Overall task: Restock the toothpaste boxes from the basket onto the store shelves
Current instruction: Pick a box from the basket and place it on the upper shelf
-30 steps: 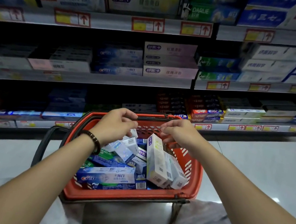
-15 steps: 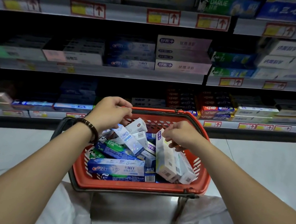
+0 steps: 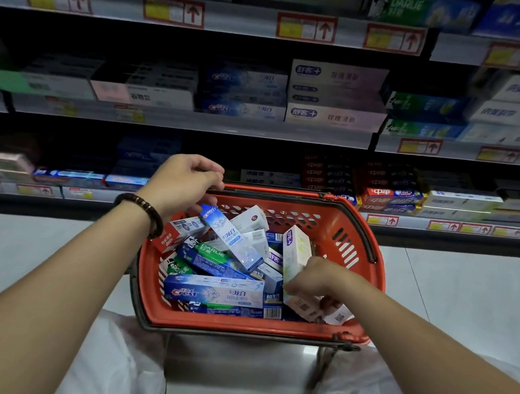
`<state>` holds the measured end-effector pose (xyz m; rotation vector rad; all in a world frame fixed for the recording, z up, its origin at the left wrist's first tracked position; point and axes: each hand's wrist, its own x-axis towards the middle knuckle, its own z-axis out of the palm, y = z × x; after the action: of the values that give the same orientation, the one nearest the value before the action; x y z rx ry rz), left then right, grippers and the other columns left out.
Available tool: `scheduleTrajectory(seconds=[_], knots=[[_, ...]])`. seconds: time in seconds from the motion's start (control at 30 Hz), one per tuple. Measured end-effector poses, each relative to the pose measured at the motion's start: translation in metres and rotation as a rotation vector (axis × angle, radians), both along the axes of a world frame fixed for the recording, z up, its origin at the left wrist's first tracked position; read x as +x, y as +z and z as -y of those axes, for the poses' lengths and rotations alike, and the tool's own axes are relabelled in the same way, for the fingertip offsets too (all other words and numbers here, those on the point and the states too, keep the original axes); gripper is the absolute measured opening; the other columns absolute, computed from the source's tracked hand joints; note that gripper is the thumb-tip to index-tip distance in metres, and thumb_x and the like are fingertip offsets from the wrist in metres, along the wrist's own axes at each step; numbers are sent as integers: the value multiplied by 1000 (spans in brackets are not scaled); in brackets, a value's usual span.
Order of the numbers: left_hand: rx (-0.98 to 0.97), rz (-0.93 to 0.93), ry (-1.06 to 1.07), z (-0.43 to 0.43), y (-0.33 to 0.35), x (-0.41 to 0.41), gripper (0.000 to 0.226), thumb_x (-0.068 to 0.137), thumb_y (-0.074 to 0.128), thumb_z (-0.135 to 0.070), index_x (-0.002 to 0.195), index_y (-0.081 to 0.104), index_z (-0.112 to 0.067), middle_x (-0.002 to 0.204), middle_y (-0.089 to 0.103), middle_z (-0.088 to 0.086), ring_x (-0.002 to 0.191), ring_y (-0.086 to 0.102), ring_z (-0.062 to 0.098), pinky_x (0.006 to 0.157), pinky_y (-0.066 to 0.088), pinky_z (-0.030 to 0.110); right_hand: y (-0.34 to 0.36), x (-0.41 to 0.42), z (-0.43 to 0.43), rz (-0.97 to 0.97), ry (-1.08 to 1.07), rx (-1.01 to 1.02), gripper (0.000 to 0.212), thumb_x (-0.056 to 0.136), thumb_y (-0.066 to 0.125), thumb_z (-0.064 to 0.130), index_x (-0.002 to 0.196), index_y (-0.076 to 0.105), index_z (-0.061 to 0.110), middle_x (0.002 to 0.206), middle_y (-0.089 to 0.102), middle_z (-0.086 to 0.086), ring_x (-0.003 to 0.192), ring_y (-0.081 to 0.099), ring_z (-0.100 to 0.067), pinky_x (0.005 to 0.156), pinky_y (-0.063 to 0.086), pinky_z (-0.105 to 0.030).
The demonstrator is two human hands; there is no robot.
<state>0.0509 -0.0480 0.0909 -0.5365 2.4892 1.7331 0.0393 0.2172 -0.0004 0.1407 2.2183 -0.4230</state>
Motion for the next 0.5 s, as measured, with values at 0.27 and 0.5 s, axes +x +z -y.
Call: scheduleTrajectory(seconds=[0.27, 0.5], knots=[[-10, -9, -2, 4, 4, 1, 13, 101, 62, -21, 111, 70, -26, 102, 78, -3, 88, 78, 22, 60, 54, 27, -11, 2, -1, 27, -118, -67, 63, 91, 79, 28, 136, 39, 9, 109, 66, -19, 92, 77, -35, 81, 66, -54], [-20, -20, -1, 4, 6, 2, 13, 103, 62, -23, 112, 70, -26, 103, 78, -4, 88, 78, 20, 60, 53, 26, -16, 0, -3, 27, -146, -122, 54, 93, 79, 26, 128, 44, 5, 106, 67, -23, 93, 77, -40, 82, 65, -56]])
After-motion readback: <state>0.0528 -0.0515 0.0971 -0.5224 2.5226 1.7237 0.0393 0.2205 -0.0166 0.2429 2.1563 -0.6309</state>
